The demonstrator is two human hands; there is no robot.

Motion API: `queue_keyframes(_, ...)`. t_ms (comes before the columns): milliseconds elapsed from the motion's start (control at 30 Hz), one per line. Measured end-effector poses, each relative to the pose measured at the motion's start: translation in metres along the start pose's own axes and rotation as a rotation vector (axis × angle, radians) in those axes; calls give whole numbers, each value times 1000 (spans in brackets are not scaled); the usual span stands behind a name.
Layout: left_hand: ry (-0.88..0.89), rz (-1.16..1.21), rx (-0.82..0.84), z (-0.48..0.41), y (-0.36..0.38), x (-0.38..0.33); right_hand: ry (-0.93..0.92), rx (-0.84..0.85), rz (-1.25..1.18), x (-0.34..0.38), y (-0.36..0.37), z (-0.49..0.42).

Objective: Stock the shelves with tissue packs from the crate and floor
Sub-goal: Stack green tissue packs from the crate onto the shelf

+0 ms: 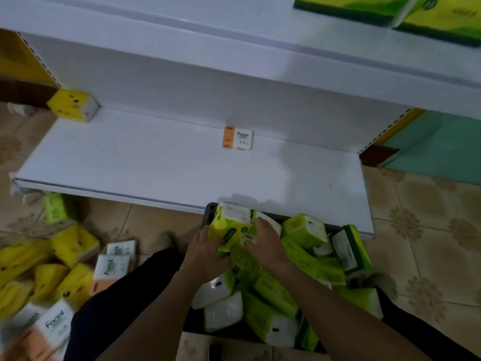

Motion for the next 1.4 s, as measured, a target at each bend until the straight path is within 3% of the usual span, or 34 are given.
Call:
queue_keyframes(133,-48,19,-75,-11,-5,14,-23,117,119,13,13,-24)
queue_keyframes(267,-49,63,-110,-7,-3,18,17,52,375,17,10,-32)
queue_keyframes(567,121,95,-369,35,-56,-14,-92,-145,-90,39,-38,14)
queue_keyframes(667,67,190,-294,55,-70,-25,-129,-257,-232,55,-72,43)
queue_keyframes(833,195,268,-434,92,-107,-54,-312,-363,-140,93,-110,93)
queue_keyframes(1067,350,64,-684,168,-183,-99,-449,-301,-60,134,-141,158)
queue_keyframes(1233,418,0,-808,206,-230,-142,-525,-512,8,162,-190,199)
queue_keyframes(1400,551,-50,-895,219,-274,-185,-457,-701,110,175,-243,228)
Point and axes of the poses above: each hand's wrist, its own z-axis away from the middle knuckle, its own y-axis out of the palm, x = y × z, the point moved 6 cm from there along -z, towards the middle knuckle, and after that the axes turned 11 degrees about x, right-handed, at the moved point
